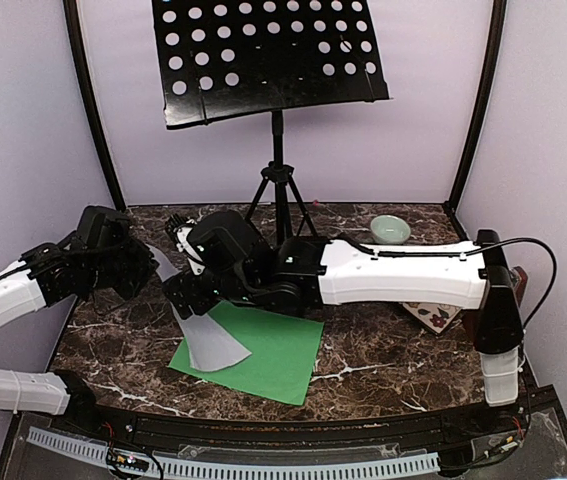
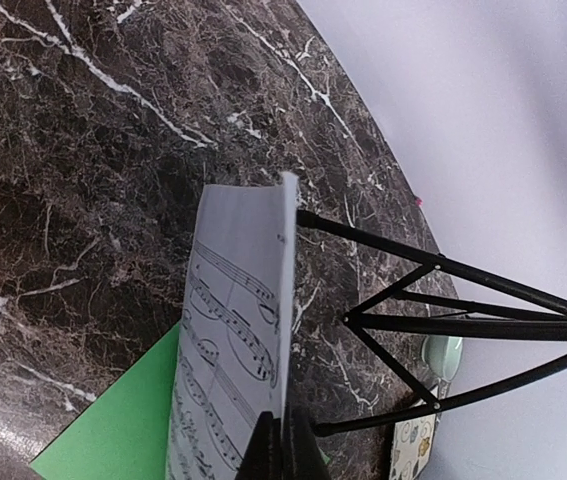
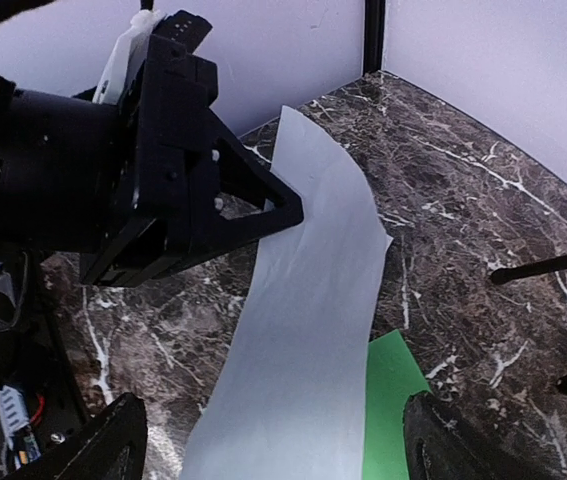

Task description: Set up the instrument practice props

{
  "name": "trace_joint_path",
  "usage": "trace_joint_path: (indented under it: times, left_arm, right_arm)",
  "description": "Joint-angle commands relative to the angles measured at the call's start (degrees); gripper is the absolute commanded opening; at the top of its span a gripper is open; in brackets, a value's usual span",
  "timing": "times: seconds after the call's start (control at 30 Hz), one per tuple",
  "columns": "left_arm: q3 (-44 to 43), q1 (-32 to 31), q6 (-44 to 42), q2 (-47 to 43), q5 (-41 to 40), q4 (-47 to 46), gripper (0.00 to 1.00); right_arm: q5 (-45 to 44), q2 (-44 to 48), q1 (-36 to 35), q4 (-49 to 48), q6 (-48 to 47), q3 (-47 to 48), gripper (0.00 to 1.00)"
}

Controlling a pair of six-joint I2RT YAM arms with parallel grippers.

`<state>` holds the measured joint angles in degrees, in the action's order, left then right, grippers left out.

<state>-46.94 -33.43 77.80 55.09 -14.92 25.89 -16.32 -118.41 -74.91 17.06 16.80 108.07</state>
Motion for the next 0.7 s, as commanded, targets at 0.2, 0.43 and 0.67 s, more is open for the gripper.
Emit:
trace_joint_path:
  times: [0.2,0.43,0.67]
  left_arm:
    - [-7.6,-2.7,2.8,4.9,-4.7,1.4,0.0]
    - [-8.1,-3.6,2.3,5.7,-4.7,0.5,0.0]
    - [-8.2,-3.6,-1.0,5.5,-4.0,-2.2,0.0]
  right_arm:
    - [-4.7,-5.0,-0.2,8.2,0.3,7.3,0.8]
    - [-5.4,-3.8,-0.2,5.6,2.0,5.7,0.77]
    - [-2.0,-0.6,0.8,5.1,-1.1,2.7,0.87]
